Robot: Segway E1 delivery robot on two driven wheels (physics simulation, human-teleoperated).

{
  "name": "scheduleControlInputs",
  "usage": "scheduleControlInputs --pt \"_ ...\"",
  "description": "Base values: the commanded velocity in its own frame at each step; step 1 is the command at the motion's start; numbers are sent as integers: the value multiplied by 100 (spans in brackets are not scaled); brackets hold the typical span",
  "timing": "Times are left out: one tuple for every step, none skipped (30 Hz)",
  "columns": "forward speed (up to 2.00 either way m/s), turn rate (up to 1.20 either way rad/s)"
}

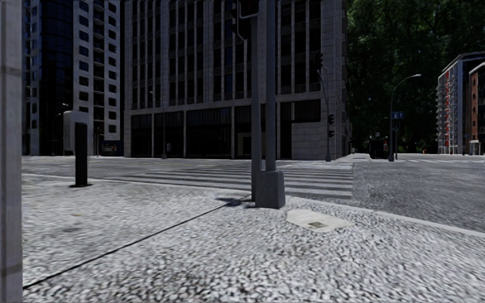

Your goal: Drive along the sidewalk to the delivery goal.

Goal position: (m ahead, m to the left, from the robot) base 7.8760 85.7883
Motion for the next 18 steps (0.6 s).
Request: scheduleControlInputs --pt "116 0" --pt "116 0" --pt "116 0" --pt "116 0" --pt "116 0" --pt "116 0" --pt "116 0" --pt "116 14" --pt "116 21" --pt "116 21" --pt "116 23" --pt "114 24" --pt "114 36" --pt "114 36" --pt "114 49" --pt "113 55" --pt "113 57" --pt "113 57"
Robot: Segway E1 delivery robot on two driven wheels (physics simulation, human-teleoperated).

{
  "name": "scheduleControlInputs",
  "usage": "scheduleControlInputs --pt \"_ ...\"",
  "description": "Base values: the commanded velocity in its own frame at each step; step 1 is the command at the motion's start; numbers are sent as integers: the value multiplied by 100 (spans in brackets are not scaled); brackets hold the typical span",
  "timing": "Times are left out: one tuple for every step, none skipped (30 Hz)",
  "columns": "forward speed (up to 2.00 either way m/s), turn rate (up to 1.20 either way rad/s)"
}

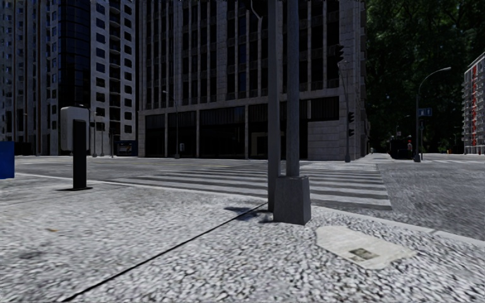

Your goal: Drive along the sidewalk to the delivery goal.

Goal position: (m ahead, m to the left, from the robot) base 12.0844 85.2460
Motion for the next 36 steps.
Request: scheduleControlInputs --pt "113 57" --pt "113 57" --pt "113 57" --pt "113 57" --pt "113 57" --pt "113 57" --pt "113 57" --pt "113 57" --pt "113 57" --pt "113 57" --pt "113 57" --pt "113 57" --pt "113 57" --pt "113 57" --pt "113 57" --pt "113 57" --pt "113 57" --pt "113 57" --pt "113 57" --pt "113 57" --pt "113 57" --pt "113 57" --pt "113 57" --pt "113 57" --pt "113 57" --pt "113 57" --pt "113 57" --pt "113 57" --pt "113 57" --pt "113 57" --pt "113 57" --pt "113 57" --pt "113 57" --pt "113 57" --pt "113 57" --pt "113 57"
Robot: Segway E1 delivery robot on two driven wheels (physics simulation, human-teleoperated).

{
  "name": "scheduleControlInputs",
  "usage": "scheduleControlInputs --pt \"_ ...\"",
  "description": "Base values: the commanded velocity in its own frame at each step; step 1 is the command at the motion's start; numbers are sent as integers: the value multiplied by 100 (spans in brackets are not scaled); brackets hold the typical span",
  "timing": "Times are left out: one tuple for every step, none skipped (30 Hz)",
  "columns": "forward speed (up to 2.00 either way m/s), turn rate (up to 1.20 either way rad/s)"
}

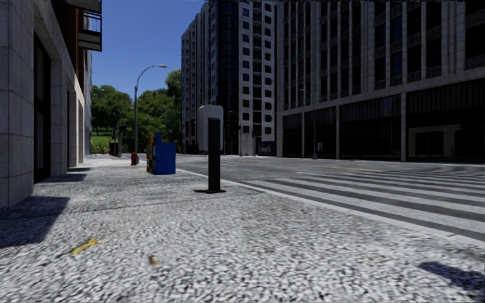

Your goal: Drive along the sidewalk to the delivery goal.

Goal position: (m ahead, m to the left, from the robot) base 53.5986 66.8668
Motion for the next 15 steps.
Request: scheduleControlInputs --pt "113 57" --pt "113 57" --pt "113 57" --pt "113 57" --pt "114 57" --pt "114 57" --pt "116 57" --pt "121 57" --pt "130 57" --pt "130 57" --pt "140 57" --pt "144 55" --pt "145 55" --pt "145 55" --pt "146 55"
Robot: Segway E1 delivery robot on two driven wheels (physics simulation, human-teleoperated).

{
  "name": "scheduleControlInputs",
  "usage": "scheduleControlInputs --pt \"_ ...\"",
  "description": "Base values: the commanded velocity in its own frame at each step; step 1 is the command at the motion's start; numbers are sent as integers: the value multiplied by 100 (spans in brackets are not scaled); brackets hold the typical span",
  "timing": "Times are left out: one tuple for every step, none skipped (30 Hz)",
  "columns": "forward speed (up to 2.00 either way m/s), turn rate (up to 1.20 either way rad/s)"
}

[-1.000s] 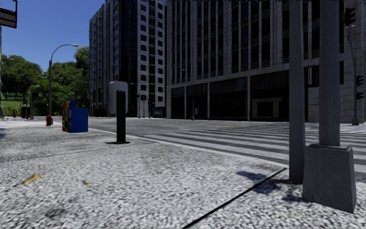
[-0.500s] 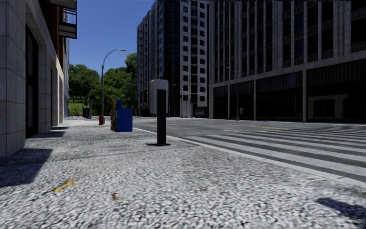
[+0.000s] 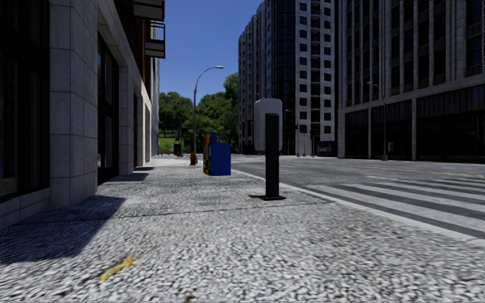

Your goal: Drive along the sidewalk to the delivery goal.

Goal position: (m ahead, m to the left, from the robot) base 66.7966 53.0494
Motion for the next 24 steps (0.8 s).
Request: scheduleControlInputs --pt "147 54" --pt "147 54" --pt "147 53" --pt "147 53" --pt "147 51" --pt "148 50" --pt "149 50" --pt "149 50" --pt "151 50" --pt "152 50" --pt "152 50" --pt "152 50" --pt "152 50" --pt "153 50" --pt "153 50" --pt "153 50" --pt "153 50" --pt "153 51" --pt "153 53" --pt "154 53" --pt "154 53" --pt "155 54" --pt "159 54" --pt "174 54"
